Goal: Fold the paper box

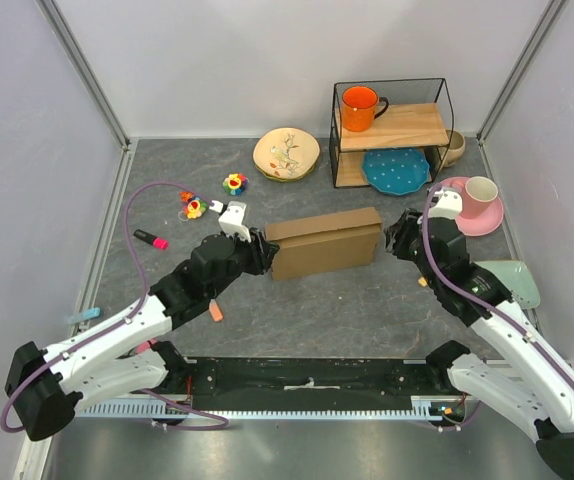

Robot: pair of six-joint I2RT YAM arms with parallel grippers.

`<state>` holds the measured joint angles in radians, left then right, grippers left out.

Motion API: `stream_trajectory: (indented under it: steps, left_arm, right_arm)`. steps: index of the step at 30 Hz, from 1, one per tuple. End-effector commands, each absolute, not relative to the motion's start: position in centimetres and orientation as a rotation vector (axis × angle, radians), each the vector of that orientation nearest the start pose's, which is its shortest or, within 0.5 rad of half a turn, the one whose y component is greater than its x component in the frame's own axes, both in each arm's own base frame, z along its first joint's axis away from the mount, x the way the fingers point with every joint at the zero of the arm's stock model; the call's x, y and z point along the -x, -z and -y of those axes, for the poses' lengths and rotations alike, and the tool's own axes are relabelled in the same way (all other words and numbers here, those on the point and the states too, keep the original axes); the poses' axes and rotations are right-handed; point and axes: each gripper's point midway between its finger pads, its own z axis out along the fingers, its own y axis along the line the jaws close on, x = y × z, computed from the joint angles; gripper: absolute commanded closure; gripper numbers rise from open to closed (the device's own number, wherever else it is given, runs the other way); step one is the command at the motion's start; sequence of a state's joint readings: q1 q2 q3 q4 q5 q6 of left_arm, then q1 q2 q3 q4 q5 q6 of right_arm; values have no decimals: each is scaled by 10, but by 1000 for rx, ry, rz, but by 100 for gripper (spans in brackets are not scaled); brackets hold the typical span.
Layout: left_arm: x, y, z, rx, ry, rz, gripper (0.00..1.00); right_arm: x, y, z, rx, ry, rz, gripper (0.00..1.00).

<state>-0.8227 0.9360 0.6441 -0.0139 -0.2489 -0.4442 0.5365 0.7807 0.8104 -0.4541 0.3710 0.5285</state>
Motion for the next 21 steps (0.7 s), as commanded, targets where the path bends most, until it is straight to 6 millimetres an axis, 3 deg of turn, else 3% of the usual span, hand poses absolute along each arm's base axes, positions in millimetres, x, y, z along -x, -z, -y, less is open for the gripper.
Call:
stream_trajectory:
  steps: [1,5,14,21]
  left_arm:
    - [-244,-200,231,-264,610,-1939,55]
    - [-244,-201,233,-283,609,-1938,53]
    - [-250,-203,232,-294,560,-1960,52]
    - [-251,-225,229,-274,566,-1926,46]
  right_arm:
    - [-283,-244,-120,-250,-379,-1919,52]
    - [-289,-231,-123,-252,-366,-1943,52]
    - [-301,-245,-128,-262,-380,-1896,47]
    - [-306,-248,-132,-257,-384,-1895,45]
